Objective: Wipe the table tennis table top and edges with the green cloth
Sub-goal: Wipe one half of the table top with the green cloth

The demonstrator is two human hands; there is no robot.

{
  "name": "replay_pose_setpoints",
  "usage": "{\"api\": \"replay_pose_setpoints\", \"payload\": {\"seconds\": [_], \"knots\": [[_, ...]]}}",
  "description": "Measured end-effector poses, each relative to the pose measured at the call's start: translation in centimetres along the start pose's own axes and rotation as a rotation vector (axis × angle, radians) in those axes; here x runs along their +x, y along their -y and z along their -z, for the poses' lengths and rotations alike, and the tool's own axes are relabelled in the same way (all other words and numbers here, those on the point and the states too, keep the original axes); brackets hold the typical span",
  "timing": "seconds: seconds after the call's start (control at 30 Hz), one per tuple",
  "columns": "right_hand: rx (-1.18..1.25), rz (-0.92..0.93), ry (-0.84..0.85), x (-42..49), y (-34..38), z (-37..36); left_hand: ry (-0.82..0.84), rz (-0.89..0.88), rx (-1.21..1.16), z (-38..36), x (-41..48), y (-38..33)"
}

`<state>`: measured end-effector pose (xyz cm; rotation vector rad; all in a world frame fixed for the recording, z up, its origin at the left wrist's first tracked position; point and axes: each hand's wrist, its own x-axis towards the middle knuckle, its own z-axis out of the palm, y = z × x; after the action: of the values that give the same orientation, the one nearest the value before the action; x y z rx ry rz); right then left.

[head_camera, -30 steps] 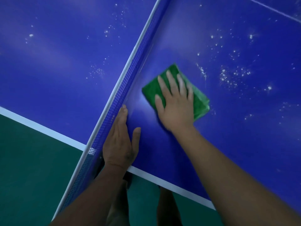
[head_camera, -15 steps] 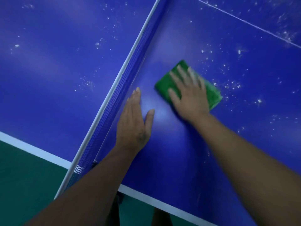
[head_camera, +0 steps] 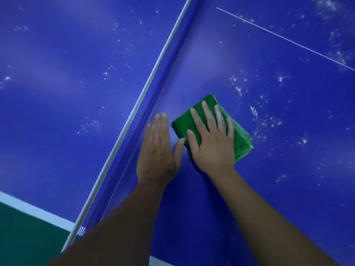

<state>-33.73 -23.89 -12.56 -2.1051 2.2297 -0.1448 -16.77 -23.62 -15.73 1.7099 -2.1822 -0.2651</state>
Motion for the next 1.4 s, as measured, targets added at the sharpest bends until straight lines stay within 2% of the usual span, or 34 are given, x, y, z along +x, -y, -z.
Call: {"api": "replay_pose_setpoints", "payload": {"seconds": [0.17, 0.37, 0.5, 0.57, 0.7, 0.9, 0.97, 1.07, 1.17, 1.4], "knots": [[0.028, 0.069, -0.009, 7.4, -0.9, 0.6, 0.005, 0.017, 0.029, 0.3, -0.1, -0.2], [0.022, -0.079, -0.025, 18.7, -1.2, -0.1, -0.002, -0.004, 0.010, 0.3, 0.2, -0.3], [0.002, -0.134, -0.006, 18.2, -0.4, 0.0, 0.009, -0.014, 0.039, 0.5, 0.2, -0.3], [0.007, -0.092, 0.015, 14.8, 0.7, 0.2, 0.004, -0.017, 0.043, 0.4, 0.3, -0.3], [0.059, 0.114, 0.115, 8.0, 0.6, 0.4, 0.015, -0.018, 0.029, 0.2, 0.0, 0.0], [-0.015, 0.306, 0.097, 10.3, -2.8, 0.8, 0.007, -0.016, 0.005, -0.1, -0.1, 0.1], [-0.011, 0.236, 0.060, 14.2, -2.9, 0.6, -0.004, -0.021, -0.010, -0.1, 0.0, 0.1], [-0.003, -0.029, 0.064, 20.4, -2.6, 0.4, 0.020, -0.013, -0.001, 0.1, 0.0, 0.0], [0.006, -0.206, 0.064, 21.8, -1.7, 0.1, 0.040, -0.020, 0.016, 0.3, 0.1, -0.2], [-0.024, -0.114, 0.023, 11.6, -1.9, 0.5, 0.054, -0.016, -0.004, 0.5, 0.5, 0.1]]}}
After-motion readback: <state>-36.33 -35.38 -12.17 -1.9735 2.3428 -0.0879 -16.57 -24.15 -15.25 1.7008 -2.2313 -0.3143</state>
